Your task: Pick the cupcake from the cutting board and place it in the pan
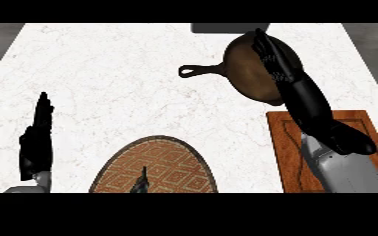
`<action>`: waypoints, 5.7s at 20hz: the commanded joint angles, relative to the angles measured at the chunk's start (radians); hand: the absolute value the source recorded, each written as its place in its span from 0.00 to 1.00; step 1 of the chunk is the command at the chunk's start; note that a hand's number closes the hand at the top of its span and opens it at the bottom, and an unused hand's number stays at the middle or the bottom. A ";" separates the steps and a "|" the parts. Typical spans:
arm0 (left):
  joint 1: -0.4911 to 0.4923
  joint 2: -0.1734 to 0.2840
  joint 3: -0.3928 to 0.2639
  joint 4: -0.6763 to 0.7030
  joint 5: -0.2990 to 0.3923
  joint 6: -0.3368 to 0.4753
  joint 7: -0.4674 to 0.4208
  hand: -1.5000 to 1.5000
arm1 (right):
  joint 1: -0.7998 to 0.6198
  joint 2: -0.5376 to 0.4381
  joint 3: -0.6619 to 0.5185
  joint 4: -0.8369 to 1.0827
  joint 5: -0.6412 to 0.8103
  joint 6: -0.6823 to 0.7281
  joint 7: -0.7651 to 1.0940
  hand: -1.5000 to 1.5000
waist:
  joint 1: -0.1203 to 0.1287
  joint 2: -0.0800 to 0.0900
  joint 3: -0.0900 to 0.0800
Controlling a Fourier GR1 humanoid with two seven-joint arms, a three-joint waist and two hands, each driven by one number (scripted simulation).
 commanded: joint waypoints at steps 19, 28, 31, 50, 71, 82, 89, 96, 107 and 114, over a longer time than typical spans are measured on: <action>-0.110 0.166 0.047 0.097 0.071 -0.286 0.301 0.50 | 0.528 -0.136 -0.543 0.094 -0.196 0.167 -0.376 0.00 | -0.004 -0.006 0.019; -0.107 0.111 0.004 0.070 0.024 -0.230 0.328 0.50 | 0.512 -0.483 -0.508 -0.084 0.039 0.169 0.013 0.00 | 0.005 -0.005 0.016; -0.137 0.125 0.020 0.106 0.018 -0.238 0.302 0.50 | 0.442 -0.627 -0.490 -0.103 0.055 0.254 0.179 0.00 | 0.016 0.001 0.014; -0.083 0.102 0.069 0.005 -0.009 -0.279 0.366 0.50 | 0.309 -0.473 -0.107 -0.205 0.390 0.439 0.638 0.00 | 0.013 -0.006 0.019; -0.133 0.078 0.172 0.077 -0.077 -0.393 0.331 0.50 | 0.284 -0.264 -0.137 0.068 0.757 0.502 0.423 0.00 | 0.013 -0.005 0.019; -0.120 0.014 0.194 0.075 -0.125 -0.393 0.318 0.50 | 0.297 -0.193 -0.206 0.123 0.849 0.531 0.366 0.00 | 0.012 -0.005 0.019; -0.103 -0.003 0.206 0.027 -0.158 -0.396 0.337 0.50 | 0.255 -0.147 -0.212 0.209 0.943 0.523 0.334 0.00 | 0.013 -0.005 0.019; -0.142 -0.030 0.207 0.118 -0.187 -0.369 0.284 0.50 | 0.246 -0.186 -0.183 0.209 1.060 0.426 0.236 1.00 | 0.010 -0.005 0.019; -0.069 -0.010 0.248 0.045 -0.160 -0.374 0.340 0.50 | 0.504 0.151 -0.308 0.047 1.157 0.267 0.864 1.00 | -0.067 -0.023 0.014; -0.022 -0.016 0.228 0.004 -0.162 -0.399 0.311 0.50 | 0.652 0.249 -0.127 -0.401 1.431 0.133 1.071 1.00 | -0.015 -0.020 0.015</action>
